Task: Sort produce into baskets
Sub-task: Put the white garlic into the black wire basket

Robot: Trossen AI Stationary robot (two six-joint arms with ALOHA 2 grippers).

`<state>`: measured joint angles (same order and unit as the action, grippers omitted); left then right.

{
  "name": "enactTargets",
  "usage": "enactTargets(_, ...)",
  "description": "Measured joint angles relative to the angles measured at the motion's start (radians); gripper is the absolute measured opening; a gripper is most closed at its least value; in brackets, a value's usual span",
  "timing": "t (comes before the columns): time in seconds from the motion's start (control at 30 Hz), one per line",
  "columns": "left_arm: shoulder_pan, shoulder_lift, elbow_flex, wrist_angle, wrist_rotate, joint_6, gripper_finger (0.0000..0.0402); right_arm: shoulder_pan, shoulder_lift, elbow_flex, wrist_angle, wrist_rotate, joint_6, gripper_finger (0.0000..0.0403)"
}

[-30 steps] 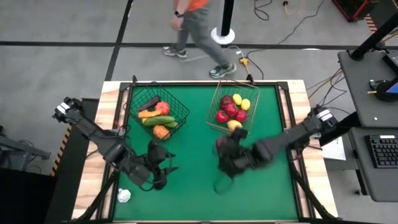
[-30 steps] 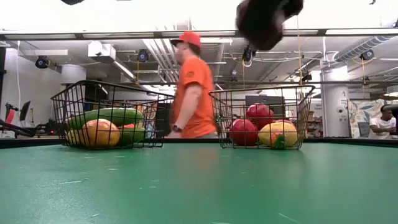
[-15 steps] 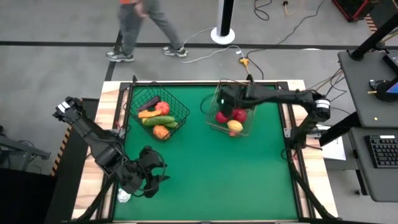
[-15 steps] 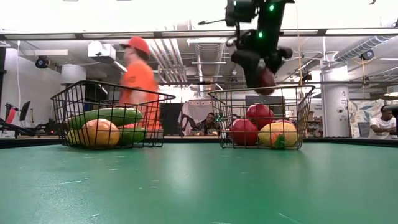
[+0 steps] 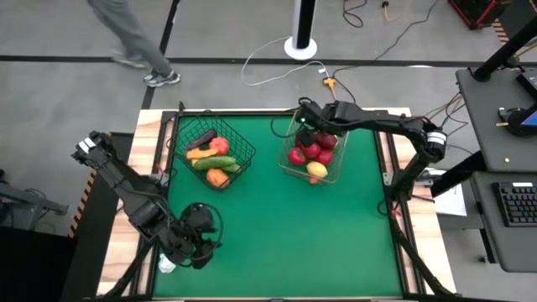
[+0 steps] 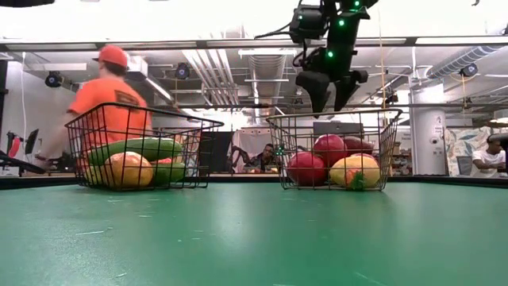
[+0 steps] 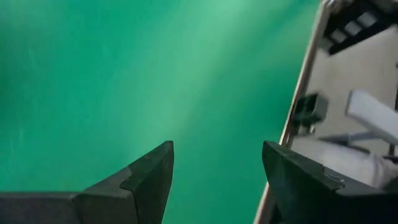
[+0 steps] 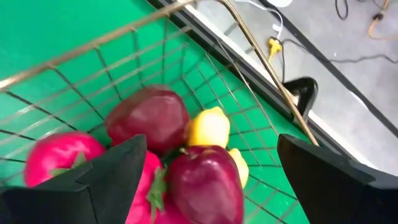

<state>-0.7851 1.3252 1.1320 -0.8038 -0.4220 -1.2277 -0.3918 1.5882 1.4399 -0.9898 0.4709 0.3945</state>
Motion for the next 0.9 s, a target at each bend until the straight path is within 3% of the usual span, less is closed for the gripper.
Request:
enactTargets(0.2,-0.006,0.045,-0.001,-0.108,0.238,-0.263,0.0228,0.044,-0.003,0.000,0.046,0.000,-0.021,0.0354)
enactTargets(0.37,-0.020,0.109,0.006,-0.114,0.419,-0.371,0.0228,0.073,-0.004,0.000,0.063,0.000,-0.049,0.0354)
enactTargets(0.5,-0.028,0.164,0.056,-0.167,0.496,-0.395,0.0228,0.095,-0.013,0.000,0.060,0.000,-0.055,0.0354)
enactTargets(0.73,-0.077,0.290,0.239,-0.462,0.576,-0.455,0.0228,0.150,-0.049,0.000,0.061,0.000,-0.056,0.0354)
enactTargets(0.9,-0.105,0.358,0.294,-0.502,0.625,-0.511,0.0227,0.196,-0.070,0.000,0.061,0.000,-0.046,0.0354)
